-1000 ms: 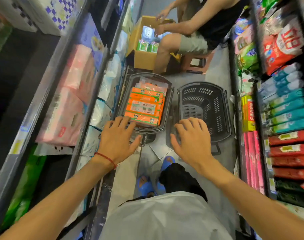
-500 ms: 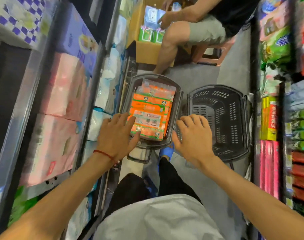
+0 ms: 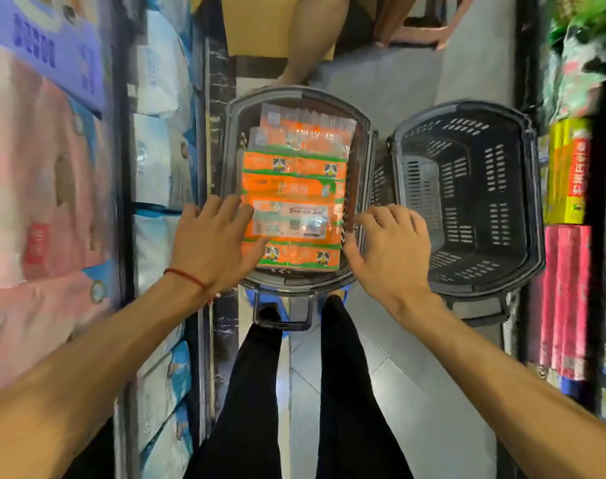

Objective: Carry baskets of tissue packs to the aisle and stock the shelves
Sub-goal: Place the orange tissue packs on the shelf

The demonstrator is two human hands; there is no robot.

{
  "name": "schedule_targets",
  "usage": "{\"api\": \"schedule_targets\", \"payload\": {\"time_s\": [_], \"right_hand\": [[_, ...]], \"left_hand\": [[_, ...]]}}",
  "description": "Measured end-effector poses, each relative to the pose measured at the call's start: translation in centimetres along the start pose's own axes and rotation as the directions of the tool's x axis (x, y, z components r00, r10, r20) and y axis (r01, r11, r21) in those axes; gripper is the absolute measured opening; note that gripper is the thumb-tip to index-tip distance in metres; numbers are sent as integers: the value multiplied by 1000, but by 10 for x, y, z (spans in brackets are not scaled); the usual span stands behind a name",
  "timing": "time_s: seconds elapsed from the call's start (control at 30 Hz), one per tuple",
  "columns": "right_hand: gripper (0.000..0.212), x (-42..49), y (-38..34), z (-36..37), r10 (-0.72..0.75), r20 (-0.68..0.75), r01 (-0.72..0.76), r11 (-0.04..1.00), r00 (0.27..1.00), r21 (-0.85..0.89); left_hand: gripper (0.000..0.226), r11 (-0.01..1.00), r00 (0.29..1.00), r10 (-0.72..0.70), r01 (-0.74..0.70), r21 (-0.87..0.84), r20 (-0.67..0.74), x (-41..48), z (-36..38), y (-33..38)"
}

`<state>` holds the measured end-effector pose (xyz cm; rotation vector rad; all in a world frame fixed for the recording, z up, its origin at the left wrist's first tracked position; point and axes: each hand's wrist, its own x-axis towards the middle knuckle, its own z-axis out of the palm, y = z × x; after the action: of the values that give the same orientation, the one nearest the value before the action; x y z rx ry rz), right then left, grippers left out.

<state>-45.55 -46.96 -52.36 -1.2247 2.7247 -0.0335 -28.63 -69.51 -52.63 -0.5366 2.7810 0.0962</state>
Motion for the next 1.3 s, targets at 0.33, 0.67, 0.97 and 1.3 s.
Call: {"api": "schedule_targets", "payload": {"time_s": [0.33,0.67,0.97,1.3], "right_hand": [[46,44,-11,179,385,434,-579,594,814,558],[62,54,-14,212,337,621,-674,60,708,736],[46,54,4,186,161,751,-759,-17,640,651],[98,21,12,96,101,738,-731,-98,667,675]], "left_hand": [[56,994,1000,11,-8,-108,30,32,136,-37],[49,501,921,-195,389,-773,337,67,176,-14],[65,63,753,-414,584,-809,512,82,188,12],[65,-136,698,-470,548,-826,540,30,105,30]]}}
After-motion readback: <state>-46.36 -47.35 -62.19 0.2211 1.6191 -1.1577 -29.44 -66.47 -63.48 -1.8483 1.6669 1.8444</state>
